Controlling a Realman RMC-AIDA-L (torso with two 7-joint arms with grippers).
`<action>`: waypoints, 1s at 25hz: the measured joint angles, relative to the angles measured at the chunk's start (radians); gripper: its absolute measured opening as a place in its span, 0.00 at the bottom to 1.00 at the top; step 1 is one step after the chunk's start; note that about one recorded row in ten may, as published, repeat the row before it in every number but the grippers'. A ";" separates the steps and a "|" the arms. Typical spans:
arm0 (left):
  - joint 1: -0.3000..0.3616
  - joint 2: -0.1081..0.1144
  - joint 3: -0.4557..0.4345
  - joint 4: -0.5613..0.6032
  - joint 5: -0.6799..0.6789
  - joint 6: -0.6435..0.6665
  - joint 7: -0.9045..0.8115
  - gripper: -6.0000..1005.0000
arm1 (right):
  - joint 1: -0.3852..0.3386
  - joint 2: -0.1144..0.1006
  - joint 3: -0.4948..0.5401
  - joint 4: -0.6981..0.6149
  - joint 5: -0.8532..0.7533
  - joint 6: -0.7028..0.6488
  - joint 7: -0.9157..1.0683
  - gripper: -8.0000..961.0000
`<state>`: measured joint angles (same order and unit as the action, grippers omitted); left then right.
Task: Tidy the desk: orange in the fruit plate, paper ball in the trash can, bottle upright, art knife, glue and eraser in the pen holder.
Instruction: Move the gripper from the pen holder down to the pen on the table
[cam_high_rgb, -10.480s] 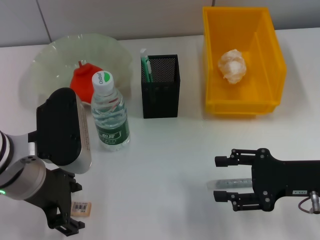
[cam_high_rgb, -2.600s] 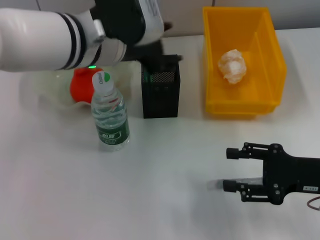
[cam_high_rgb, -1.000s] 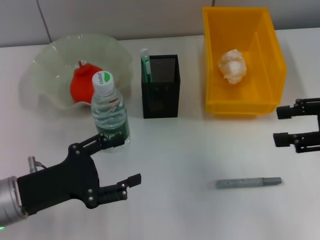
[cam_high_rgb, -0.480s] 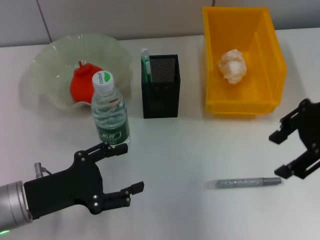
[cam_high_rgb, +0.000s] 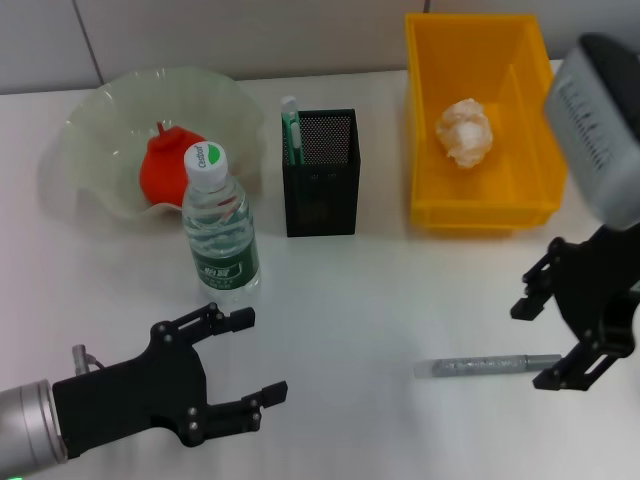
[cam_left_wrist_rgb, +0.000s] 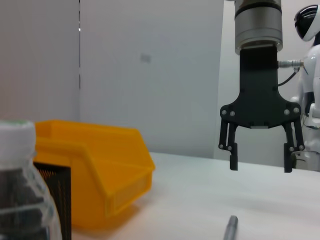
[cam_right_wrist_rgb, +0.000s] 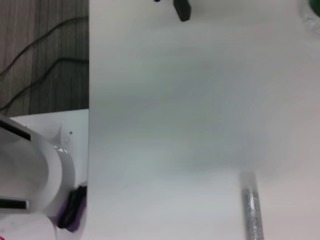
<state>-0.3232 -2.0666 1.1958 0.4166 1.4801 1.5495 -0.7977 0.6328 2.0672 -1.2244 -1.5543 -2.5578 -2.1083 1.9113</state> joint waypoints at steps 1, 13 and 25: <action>0.000 0.000 0.000 0.000 0.000 0.000 0.000 0.84 | -0.013 0.007 -0.048 0.006 -0.013 0.034 -0.006 0.76; -0.007 -0.001 0.008 -0.010 0.011 -0.018 -0.004 0.84 | -0.030 0.014 -0.214 0.126 -0.038 0.212 0.009 0.76; -0.009 0.000 0.033 -0.012 0.013 -0.028 -0.006 0.84 | -0.027 0.014 -0.295 0.184 -0.039 0.319 0.053 0.76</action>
<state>-0.3317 -2.0662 1.2289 0.4049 1.4934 1.5216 -0.8035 0.6055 2.0816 -1.5193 -1.3699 -2.5967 -1.7896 1.9644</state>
